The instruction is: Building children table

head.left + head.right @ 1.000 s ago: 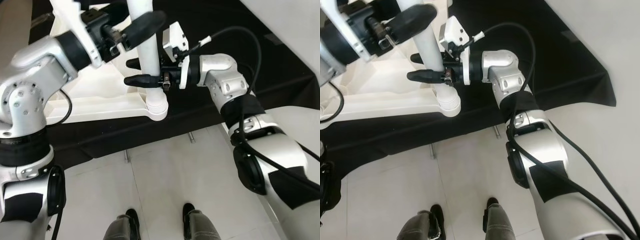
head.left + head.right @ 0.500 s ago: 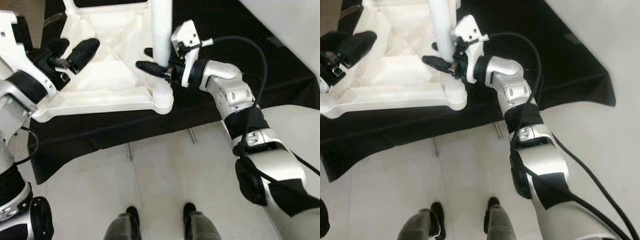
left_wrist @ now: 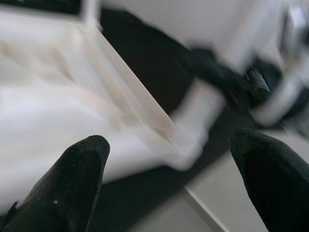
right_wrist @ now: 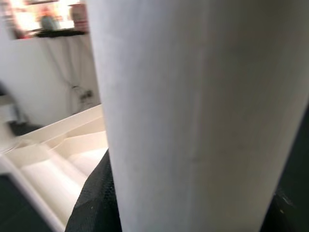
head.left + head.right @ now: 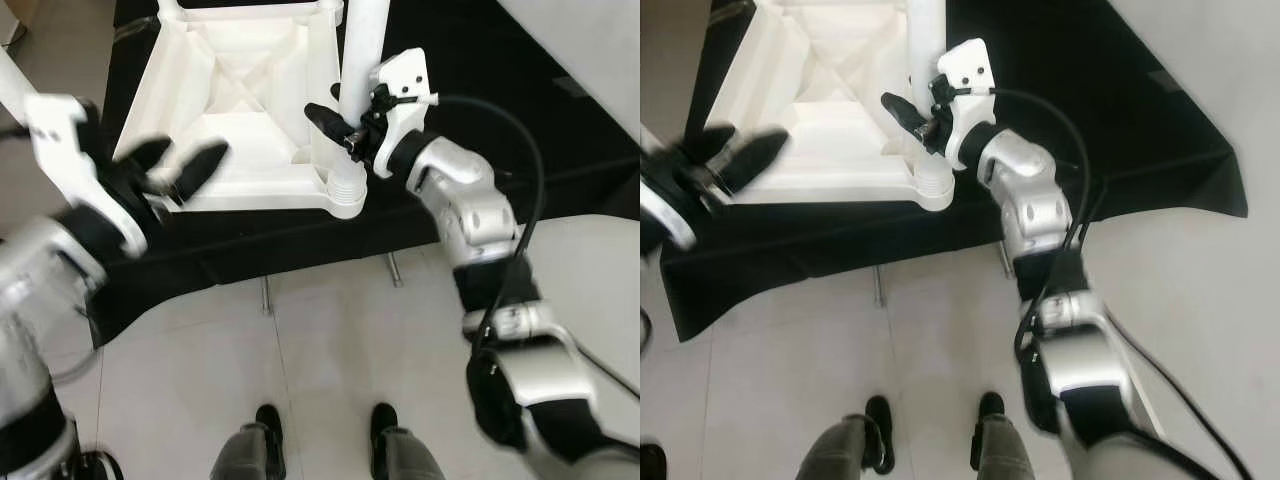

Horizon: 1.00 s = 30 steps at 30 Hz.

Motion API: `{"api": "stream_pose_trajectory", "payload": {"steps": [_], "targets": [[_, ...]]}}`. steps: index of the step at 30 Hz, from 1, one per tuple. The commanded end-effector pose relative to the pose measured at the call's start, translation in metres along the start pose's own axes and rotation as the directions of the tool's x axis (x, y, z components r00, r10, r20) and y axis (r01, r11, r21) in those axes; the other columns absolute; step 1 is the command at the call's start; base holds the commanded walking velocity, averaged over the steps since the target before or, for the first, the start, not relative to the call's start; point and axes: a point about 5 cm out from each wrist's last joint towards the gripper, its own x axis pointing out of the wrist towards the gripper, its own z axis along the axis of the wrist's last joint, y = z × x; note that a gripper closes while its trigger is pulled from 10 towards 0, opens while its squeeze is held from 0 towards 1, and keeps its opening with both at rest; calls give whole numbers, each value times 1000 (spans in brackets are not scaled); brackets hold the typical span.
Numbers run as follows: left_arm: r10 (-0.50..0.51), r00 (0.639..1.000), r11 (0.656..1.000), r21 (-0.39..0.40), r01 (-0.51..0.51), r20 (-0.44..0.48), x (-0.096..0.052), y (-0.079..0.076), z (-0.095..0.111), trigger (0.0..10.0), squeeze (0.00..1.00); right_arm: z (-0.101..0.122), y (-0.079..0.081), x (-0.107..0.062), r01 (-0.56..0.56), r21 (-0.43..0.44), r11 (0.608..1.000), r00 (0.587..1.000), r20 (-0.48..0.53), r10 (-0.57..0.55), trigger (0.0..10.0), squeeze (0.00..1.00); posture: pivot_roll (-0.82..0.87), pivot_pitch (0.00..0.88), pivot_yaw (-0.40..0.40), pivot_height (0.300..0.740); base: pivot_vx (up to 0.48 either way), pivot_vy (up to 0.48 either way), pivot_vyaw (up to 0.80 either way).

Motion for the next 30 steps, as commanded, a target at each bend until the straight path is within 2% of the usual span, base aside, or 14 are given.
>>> {"api": "stream_pose_trajectory", "payload": {"steps": [1, 3, 4, 5, 6, 7, 10, 12, 21, 28, 29, 30], "targets": [[-41, 999, 999, 8, 41, -28, -1, -11, -6, 10000, 0, -45, 0, -11, 68, 60, 996, 975, -214, -54, 0, 0, 4, 383, 40, 740, 0, 0, 0], [-74, 995, 997, -15, 73, -73, -3, -25, -23, 10000, 0, -49, 2, -13, 140, 66, 988, 964, -236, -120, 0, 0, 3, 380, 37, 740, 0, 0, 0], [-74, 995, 997, -15, 73, -73, -3, -25, -23, 10000, 0, -49, 2, -13, 140, 66, 988, 964, -236, -120, 0, 0, 3, 380, 37, 740, 0, 0, 0], [-81, 991, 997, -24, 79, -108, -6, -32, -35, 10000, 0, -51, 4, -14, 180, 66, 981, 956, -246, -159, 0, 0, 4, 379, 36, 740, 0, 0, 0], [-81, 991, 997, -24, 79, -108, -6, -32, -35, 10000, 0, -51, 4, -14, 180, 66, 981, 956, -246, -159, 0, 0, 4, 379, 36, 740, 0, 0, 0], [-81, 987, 996, -39, 76, -141, -8, -39, -47, 10000, 0, -52, 7, -14, 212, 71, 975, 949, -252, -189, 0, 0, 2, 376, 34, 740, 0, 0, 0], [-78, 983, 996, -48, 70, -167, -11, -44, -57, 10000, 0, -53, 11, -14, 237, 76, 969, 942, -262, -210, 0, 0, 1, 373, 31, 740, 0, 0, 0], [-42, 980, 997, -64, 31, -192, -15, -48, -70, 10000, 0, -56, 20, -13, 264, 81, 961, 929, -289, -230, 0, 0, 2, 368, 28, 740, 0, 0, 0], [39, 980, 998, -45, -49, -196, -18, -52, -81, 10000, 0, -52, 29, -13, 315, 99, 944, 908, -321, -269, 0, 0, 3, 355, 21, 740, 0, 0, 0], [88, 980, 995, -22, -94, -178, -18, -51, -86, 10000, 0, -41, 33, -7, 271, 149, 951, 937, -268, -225, 0, 0, -1, 348, 21, 740, 0, 0, 0], [96, 980, 995, -17, -100, -176, -19, -50, -87, 10000, 0, -38, 33, -5, 258, 152, 954, 943, -256, -214, 4588, 0, -3, 346, 20, 740, 0, 0, 0], [104, 979, 994, -13, -108, -175, -19, -49, -88, 10000, 0, -36, 33, -4, 242, 146, 959, 949, -241, -202, 10000, 0, -4, 344, 18, 740, 0, 0, 0]]}}
